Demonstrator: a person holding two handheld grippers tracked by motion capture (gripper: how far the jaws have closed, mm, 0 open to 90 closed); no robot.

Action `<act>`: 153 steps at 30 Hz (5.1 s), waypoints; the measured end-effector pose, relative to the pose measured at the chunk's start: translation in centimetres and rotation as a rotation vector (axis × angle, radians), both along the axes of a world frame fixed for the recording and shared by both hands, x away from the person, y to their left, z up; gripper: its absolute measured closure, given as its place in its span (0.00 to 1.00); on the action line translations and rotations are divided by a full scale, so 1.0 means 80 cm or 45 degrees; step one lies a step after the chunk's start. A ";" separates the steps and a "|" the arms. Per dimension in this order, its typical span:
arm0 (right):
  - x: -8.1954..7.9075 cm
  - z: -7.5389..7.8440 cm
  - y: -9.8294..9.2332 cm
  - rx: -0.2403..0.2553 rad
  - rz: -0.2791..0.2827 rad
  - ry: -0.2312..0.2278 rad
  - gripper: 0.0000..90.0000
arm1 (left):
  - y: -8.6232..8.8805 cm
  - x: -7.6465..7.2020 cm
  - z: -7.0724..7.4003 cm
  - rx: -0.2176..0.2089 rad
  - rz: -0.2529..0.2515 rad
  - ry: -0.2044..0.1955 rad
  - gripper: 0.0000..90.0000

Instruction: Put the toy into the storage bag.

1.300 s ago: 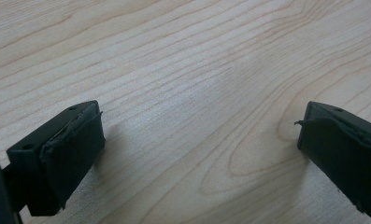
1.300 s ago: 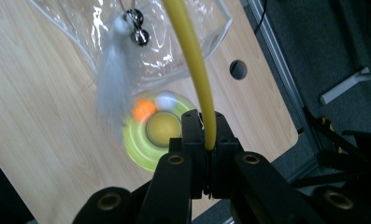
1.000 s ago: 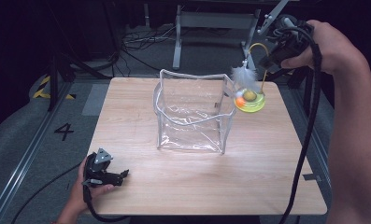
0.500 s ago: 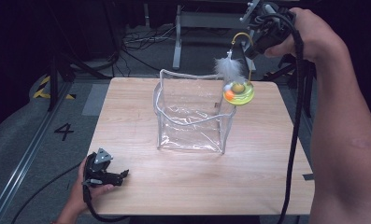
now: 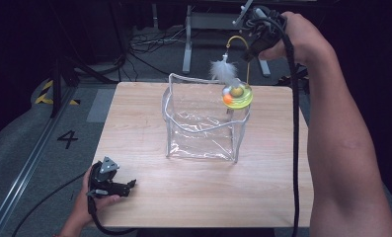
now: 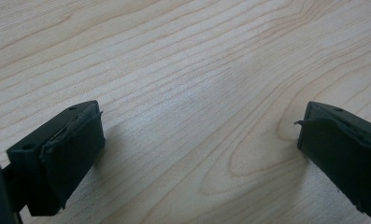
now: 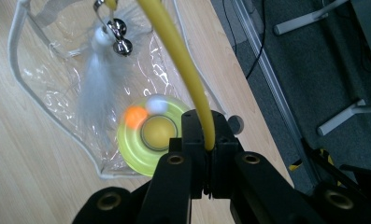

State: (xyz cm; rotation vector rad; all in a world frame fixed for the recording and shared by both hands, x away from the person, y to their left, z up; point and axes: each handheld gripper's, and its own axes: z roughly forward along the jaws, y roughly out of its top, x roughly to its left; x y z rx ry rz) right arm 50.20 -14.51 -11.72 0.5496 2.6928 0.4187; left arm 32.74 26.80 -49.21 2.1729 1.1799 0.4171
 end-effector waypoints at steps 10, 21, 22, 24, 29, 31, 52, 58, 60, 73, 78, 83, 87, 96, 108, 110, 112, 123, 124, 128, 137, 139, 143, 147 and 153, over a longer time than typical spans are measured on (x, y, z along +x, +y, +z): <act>0.013 -0.039 0.007 0.018 0.013 0.027 0.98 | 0.000 0.000 0.000 0.000 -0.005 0.000 0.01; 0.020 -0.096 -0.001 0.029 0.018 0.090 0.98 | 0.000 0.001 0.000 -0.001 -0.007 -0.004 0.01; 0.019 -0.101 -0.001 0.027 0.020 0.100 0.98 | 0.000 0.001 0.000 -0.001 -0.006 -0.005 0.01; 0.019 -0.116 0.000 0.023 0.034 0.114 0.98 | 0.000 0.001 0.000 -0.001 -0.005 -0.005 0.01; 0.015 -0.144 0.004 0.001 0.063 0.159 0.98 | 0.000 0.001 -0.001 -0.004 -0.004 -0.004 0.01; 0.015 -0.156 0.006 -0.011 0.070 0.176 0.98 | 0.000 0.001 0.000 -0.002 -0.005 -0.005 0.01; 0.005 -0.207 0.015 0.007 0.113 0.237 0.95 | 0.000 0.001 0.000 0.001 -0.006 -0.004 0.01; -0.002 -0.198 0.004 0.072 0.104 0.163 0.83 | 0.000 0.001 0.000 0.001 -0.005 -0.004 0.01; -0.005 -0.193 -0.002 0.136 0.113 0.148 0.81 | 0.000 0.001 0.000 0.001 -0.006 -0.005 0.01; -0.028 -0.171 -0.023 0.236 0.028 -0.023 0.49 | 0.000 0.000 0.000 -0.001 -0.002 -0.004 0.01; -0.042 -0.167 -0.034 0.261 0.009 -0.092 0.39 | 0.000 0.000 0.000 0.001 -0.004 -0.005 0.01; -0.051 -0.164 -0.049 0.296 -0.040 -0.153 0.33 | 0.000 0.000 0.000 0.001 -0.003 -0.005 0.01; -0.057 -0.163 -0.065 0.333 -0.077 -0.191 0.30 | 0.000 0.000 0.000 0.001 -0.004 -0.005 0.01; -0.074 -0.166 -0.102 0.398 -0.142 -0.239 0.26 | 0.000 0.000 0.000 0.001 -0.003 -0.005 0.01; -0.107 -0.173 -0.136 0.435 -0.145 -0.318 0.24 | 0.000 0.000 0.000 0.000 -0.002 -0.005 0.01; -0.112 -0.175 -0.140 0.447 -0.152 -0.315 0.24 | 0.000 0.000 0.000 0.001 -0.002 -0.005 0.01; -0.117 -0.180 -0.144 0.439 -0.157 -0.323 0.23 | 0.000 0.000 -0.001 -0.003 0.001 -0.006 0.01; -0.135 -0.224 -0.157 0.404 -0.187 -0.305 0.23 | 0.000 0.000 0.000 0.001 -0.002 -0.005 0.01; -0.137 -0.229 -0.158 0.390 -0.188 -0.306 0.23 | 0.000 0.000 0.000 0.000 -0.001 -0.005 0.01; -0.143 -0.247 -0.163 0.377 -0.207 -0.311 0.23 | 0.000 0.000 0.000 0.001 -0.002 -0.005 0.01; -0.155 -0.295 -0.180 0.373 -0.283 -0.310 0.23 | 0.000 0.000 0.000 0.001 -0.003 -0.005 0.01; -0.159 -0.308 -0.184 0.388 -0.289 -0.292 0.23 | 0.000 0.000 0.000 0.001 -0.002 -0.005 0.01; -0.169 -0.335 -0.185 0.357 -0.277 -0.271 0.23 | 0.000 0.000 0.000 0.001 -0.002 -0.005 0.01; -0.180 -0.357 -0.189 0.358 -0.274 -0.275 0.22 | 0.000 0.001 0.000 0.003 -0.003 -0.007 0.01; -0.191 -0.386 -0.204 0.424 -0.277 -0.258 0.22 | 0.000 0.001 -0.001 0.003 -0.005 -0.006 0.01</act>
